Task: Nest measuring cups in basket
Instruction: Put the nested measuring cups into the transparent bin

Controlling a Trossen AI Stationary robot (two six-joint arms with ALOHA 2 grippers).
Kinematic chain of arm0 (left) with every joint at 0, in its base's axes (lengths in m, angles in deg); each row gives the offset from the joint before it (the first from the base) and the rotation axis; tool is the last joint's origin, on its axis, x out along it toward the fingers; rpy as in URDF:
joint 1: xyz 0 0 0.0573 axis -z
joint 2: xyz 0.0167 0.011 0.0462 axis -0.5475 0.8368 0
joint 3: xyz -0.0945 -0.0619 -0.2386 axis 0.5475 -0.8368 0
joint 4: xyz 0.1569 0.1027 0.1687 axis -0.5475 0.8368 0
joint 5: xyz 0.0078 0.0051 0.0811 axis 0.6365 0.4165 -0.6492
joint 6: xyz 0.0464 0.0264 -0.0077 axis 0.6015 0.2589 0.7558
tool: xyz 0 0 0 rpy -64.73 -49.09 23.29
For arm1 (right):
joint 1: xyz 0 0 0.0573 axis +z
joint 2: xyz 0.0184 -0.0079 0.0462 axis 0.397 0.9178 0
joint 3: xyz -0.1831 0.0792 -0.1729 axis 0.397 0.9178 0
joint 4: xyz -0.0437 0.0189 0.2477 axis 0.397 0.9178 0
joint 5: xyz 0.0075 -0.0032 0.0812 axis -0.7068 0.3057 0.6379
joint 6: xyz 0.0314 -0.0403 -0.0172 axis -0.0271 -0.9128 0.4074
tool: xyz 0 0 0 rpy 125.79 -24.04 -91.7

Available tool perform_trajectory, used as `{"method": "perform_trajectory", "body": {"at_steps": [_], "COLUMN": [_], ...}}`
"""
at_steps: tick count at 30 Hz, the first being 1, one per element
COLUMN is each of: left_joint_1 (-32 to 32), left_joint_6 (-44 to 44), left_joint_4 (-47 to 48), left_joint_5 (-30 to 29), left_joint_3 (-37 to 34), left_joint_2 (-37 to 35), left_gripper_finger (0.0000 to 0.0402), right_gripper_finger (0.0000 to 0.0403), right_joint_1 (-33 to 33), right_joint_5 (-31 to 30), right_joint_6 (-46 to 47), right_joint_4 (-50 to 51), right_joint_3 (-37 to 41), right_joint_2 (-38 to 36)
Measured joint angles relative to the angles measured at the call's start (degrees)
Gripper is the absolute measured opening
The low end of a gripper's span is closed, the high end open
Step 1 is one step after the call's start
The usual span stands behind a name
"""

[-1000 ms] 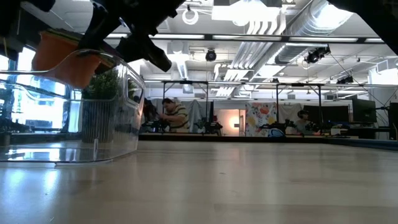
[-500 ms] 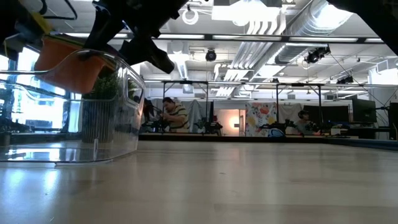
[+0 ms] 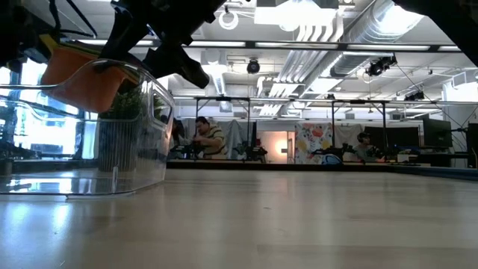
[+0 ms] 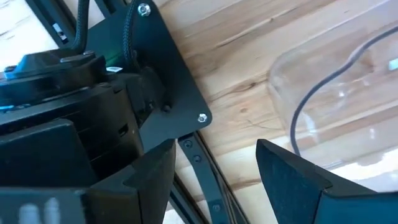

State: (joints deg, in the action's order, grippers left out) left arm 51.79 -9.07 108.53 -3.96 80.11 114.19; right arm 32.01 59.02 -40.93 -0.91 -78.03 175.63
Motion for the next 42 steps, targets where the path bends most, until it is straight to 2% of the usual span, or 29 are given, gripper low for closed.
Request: {"method": "perform_trajectory", "body": {"at_steps": [14,21,27,42], "left_joint_1": [0.0,0.0,0.0,-1.4], "left_joint_6": [0.9,2.1,2.1,2.5], "left_joint_4": [-0.8,-7.5,-8.1,-17.2], "left_joint_5": [0.6,1.8,1.8,1.8], "left_joint_3": [0.0,0.0,0.0,0.0], "left_joint_2": [11.0,14.5,17.7,19.2], "left_gripper_finger": [0.0216,0.0216,0.0216,0.0216], "right_gripper_finger": [0.0122,0.0122,0.0122,0.0122], "right_joint_1": [0.3,0.6,0.7,1.7], "right_joint_5": [0.9,1.1,1.9,5.1], "right_joint_6": [1.5,2.0,2.0,5.6], "right_joint_4": [2.2,2.4,2.7,6.2], "right_joint_3": [0.0,0.0,0.0,0.1], "right_joint_2": [0.0,0.0,0.0,0.0]}}
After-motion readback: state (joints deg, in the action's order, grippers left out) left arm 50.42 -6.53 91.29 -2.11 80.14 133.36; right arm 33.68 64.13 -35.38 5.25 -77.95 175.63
